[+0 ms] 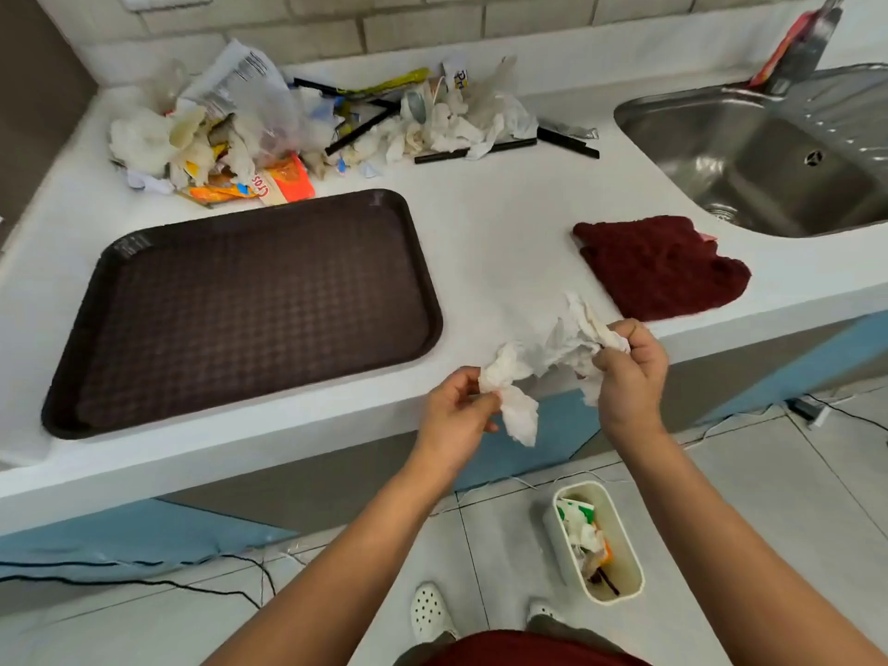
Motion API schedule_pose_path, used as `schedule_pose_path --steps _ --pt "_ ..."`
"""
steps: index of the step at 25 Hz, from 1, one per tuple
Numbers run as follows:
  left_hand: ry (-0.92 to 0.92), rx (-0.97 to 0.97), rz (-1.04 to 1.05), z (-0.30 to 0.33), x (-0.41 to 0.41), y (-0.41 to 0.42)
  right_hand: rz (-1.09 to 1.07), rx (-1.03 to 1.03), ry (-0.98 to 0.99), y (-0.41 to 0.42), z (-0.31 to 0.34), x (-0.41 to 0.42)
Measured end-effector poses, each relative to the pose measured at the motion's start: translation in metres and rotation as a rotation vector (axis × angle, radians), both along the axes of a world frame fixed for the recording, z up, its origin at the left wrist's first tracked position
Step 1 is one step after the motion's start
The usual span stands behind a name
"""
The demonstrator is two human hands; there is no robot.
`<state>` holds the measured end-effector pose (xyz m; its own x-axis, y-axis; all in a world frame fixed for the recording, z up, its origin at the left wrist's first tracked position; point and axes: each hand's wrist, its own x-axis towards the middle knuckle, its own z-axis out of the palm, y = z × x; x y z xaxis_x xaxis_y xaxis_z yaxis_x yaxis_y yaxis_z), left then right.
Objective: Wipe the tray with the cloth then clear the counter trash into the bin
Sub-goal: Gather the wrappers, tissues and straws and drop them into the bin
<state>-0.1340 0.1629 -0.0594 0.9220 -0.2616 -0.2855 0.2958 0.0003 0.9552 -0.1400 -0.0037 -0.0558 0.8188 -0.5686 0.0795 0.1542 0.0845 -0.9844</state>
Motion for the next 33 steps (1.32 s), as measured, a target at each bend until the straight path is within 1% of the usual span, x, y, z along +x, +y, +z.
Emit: schedule_pose_path --steps 3,5,10,13,15,19,21,25,28,33 --pt "0.106 0.059 -0.016 -0.030 -0.026 -0.036 -0.019 0.000 0.025 -0.030 -0.026 -0.031" --pt "0.190 0.120 -0.019 -0.056 -0.040 -0.065 -0.042 -0.009 0.104 -0.056 -0.053 -0.055" --pt "0.361 0.304 0.032 -0.133 -0.063 -0.121 -0.120 -0.022 0.490 -0.109 -0.144 -0.109" --pt "0.420 0.378 -0.024 -0.175 -0.077 -0.139 -0.128 0.078 0.728 -0.133 -0.201 -0.137" --pt "0.421 0.411 -0.036 -0.200 -0.078 -0.144 -0.139 0.185 0.830 -0.142 -0.233 -0.151" --pt "0.411 0.521 -0.035 -0.257 -0.080 -0.162 -0.173 0.239 0.936 -0.158 -0.295 -0.172" --pt "0.409 0.544 -0.100 -0.284 -0.086 -0.174 -0.153 0.247 0.992 -0.164 -0.325 -0.180" --pt "0.468 0.519 -0.169 -0.325 -0.099 -0.190 -0.181 0.262 1.079 -0.169 -0.372 -0.192" --pt "0.510 0.512 -0.148 -0.354 -0.103 -0.204 -0.198 0.272 1.111 -0.172 -0.401 -0.197" --pt "0.512 0.550 -0.137 -0.392 -0.098 -0.229 -0.250 0.296 1.187 -0.174 -0.439 -0.189"
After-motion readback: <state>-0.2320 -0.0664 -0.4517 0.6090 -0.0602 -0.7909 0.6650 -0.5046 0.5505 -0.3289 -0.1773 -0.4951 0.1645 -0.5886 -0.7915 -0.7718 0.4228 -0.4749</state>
